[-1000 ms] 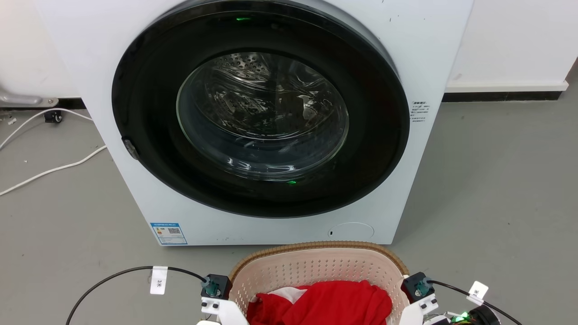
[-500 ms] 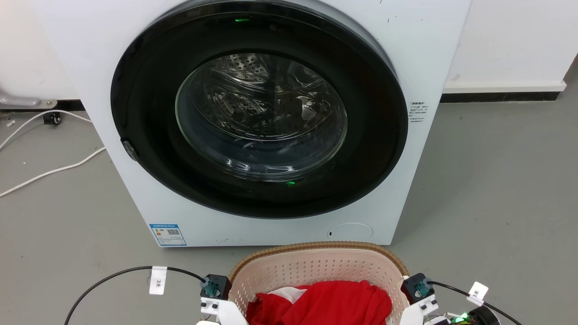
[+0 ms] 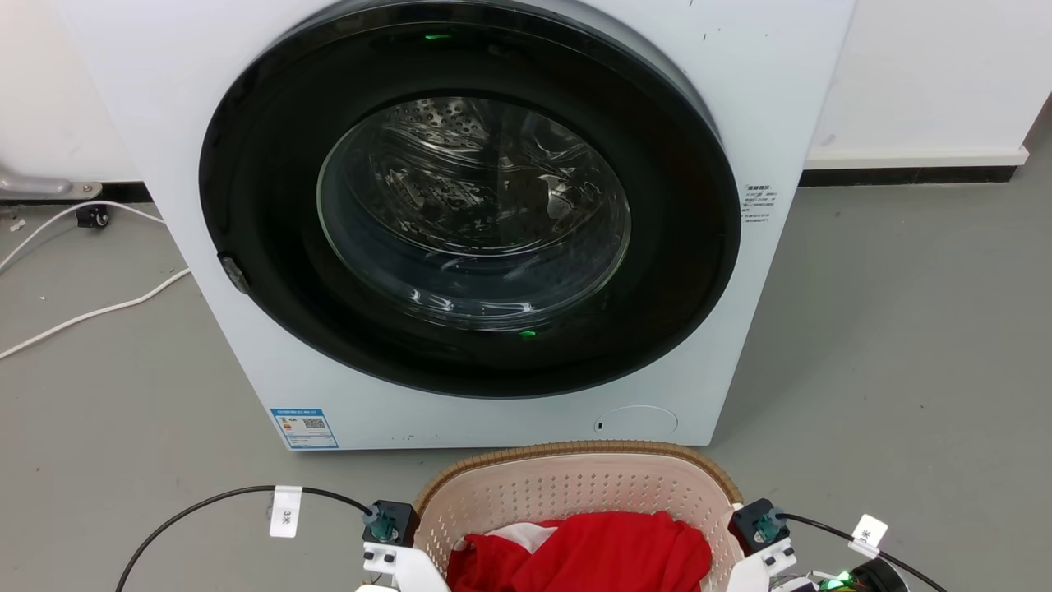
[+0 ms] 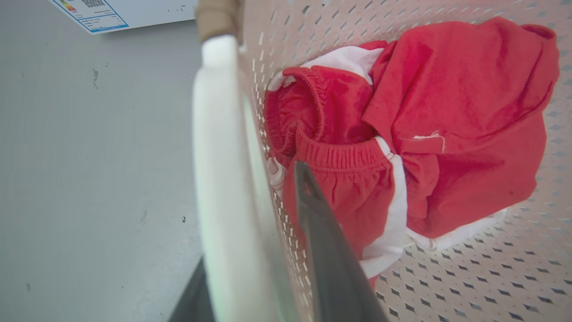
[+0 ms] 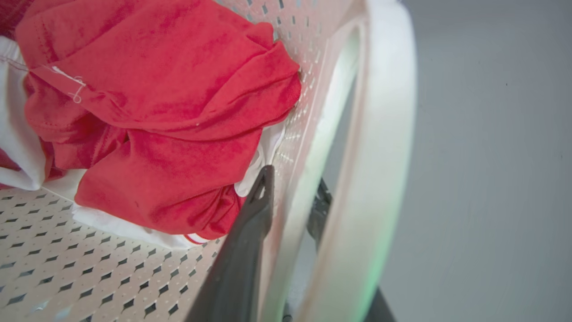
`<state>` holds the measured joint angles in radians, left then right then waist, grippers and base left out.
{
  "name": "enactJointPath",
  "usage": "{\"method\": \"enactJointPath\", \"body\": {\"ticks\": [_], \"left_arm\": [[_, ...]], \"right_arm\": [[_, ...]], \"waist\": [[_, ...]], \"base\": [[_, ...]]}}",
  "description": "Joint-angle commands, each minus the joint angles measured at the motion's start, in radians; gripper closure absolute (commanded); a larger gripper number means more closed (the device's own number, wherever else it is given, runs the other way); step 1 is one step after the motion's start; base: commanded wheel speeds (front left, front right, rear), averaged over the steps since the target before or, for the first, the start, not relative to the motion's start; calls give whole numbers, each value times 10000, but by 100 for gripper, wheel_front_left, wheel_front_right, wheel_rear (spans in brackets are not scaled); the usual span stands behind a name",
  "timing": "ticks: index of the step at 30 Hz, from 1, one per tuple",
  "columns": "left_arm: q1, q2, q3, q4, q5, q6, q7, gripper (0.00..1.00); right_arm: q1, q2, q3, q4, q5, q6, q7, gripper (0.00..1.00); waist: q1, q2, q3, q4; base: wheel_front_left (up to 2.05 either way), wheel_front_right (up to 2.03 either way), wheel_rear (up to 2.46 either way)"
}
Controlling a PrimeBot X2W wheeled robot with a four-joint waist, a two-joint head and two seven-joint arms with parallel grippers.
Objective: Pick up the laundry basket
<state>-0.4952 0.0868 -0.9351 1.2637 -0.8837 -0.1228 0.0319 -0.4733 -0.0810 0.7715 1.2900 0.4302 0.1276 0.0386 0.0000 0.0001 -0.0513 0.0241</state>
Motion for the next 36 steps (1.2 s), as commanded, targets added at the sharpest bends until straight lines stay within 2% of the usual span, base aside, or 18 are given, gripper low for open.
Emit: {"method": "enactJointPath", "body": {"ticks": [1, 36], "left_arm": [[-185, 62, -138, -43, 40, -128, -30, 100], [-258, 96, -836, 12, -688, -129, -110, 100]], "right_arm": [[-76, -85, 172, -31, -106, 56, -51, 100], [-83, -161, 511, -32, 217, 56, -45, 100]], "waist": [[0, -1, -1, -8], [0, -1, -2, 19]], "base": [[0, 0, 0], [0, 0, 0]]}}
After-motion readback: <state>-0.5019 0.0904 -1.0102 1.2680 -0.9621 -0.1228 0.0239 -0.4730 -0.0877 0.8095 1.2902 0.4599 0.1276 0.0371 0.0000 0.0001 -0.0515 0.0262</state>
